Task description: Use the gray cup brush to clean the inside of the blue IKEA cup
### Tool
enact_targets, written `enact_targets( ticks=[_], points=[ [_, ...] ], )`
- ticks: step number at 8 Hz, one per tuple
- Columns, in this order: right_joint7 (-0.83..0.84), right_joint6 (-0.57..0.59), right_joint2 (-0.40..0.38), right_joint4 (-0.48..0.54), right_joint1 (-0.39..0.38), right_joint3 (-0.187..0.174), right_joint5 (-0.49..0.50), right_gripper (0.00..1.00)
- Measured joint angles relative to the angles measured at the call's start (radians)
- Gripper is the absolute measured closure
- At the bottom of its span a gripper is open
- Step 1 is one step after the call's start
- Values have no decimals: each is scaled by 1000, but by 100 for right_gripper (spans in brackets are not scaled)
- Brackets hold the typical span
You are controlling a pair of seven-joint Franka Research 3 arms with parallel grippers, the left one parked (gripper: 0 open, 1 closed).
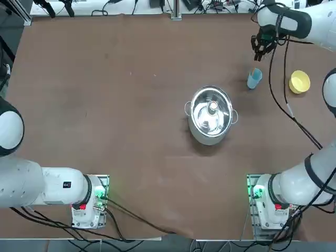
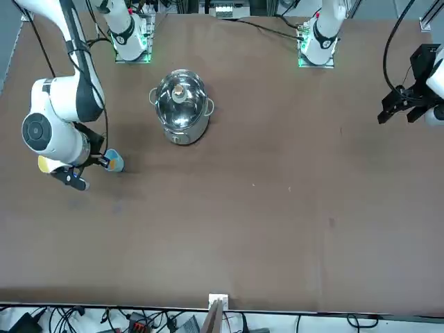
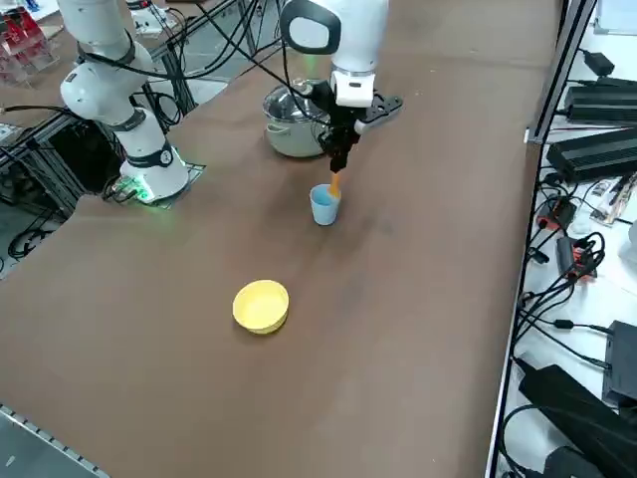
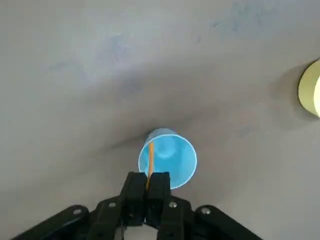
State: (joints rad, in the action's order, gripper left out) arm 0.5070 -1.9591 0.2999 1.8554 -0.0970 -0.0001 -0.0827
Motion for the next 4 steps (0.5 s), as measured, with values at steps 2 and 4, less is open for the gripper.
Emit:
enact_targets(
  ticks=[2, 4],
  points=[
    [8, 50, 1, 0, -2, 0, 0, 97],
    [10, 93, 1, -1, -1, -3, 0, 97]
  ],
)
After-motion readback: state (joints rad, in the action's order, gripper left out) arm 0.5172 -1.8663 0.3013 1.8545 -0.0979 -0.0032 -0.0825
